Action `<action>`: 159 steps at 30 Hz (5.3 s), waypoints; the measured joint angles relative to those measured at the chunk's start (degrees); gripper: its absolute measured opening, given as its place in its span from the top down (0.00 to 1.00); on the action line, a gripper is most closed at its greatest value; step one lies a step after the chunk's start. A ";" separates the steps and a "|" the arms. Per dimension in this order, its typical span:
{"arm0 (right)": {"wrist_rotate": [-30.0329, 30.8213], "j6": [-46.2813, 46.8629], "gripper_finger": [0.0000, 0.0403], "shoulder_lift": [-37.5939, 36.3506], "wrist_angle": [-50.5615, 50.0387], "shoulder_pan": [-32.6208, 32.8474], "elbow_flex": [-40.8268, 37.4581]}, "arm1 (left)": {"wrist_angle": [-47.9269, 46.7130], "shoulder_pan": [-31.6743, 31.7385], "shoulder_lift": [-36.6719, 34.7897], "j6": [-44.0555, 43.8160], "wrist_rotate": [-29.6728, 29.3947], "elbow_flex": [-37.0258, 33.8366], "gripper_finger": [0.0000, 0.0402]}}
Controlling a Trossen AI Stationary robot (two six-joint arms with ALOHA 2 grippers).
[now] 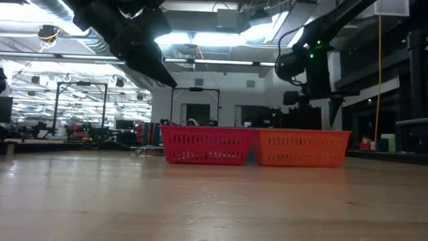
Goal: Pick and place items into bin
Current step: Put the green charger adapter into the orange bin
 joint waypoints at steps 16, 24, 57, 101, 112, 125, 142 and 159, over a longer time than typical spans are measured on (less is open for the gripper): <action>-1.03 2.04 0.45 8.53 5.42 -2.00 -0.04 | -0.78 -1.76 0.00 1.92 0.00 0.00 0.99; -1.29 0.49 0.45 8.55 1.44 -3.67 -0.04 | -0.74 -1.84 0.00 3.23 -0.04 0.00 0.99; -4.71 3.19 0.45 8.51 22.29 -6.96 -10.10 | -4.52 -1.84 0.00 7.52 -0.04 0.00 0.99; 4.48 -39.82 0.45 8.61 28.20 -6.26 -10.25 | -6.73 -1.84 -0.02 6.48 -0.04 0.00 0.99; 4.24 -32.29 0.45 8.61 29.91 -6.29 -10.23 | -6.71 -1.84 -0.02 5.33 -0.03 0.00 0.99; 4.40 -30.67 0.70 8.45 25.77 -5.65 -10.12 | -6.71 -1.84 -0.02 5.33 -0.02 0.00 0.99; 3.27 -30.82 0.70 -1.39 17.40 2.61 -10.25 | -4.89 -1.83 -0.02 3.52 -0.02 0.00 0.99; 12.47 -31.43 0.70 -28.17 18.06 22.30 -10.76 | -4.76 -1.81 -0.02 2.44 -0.04 0.00 0.99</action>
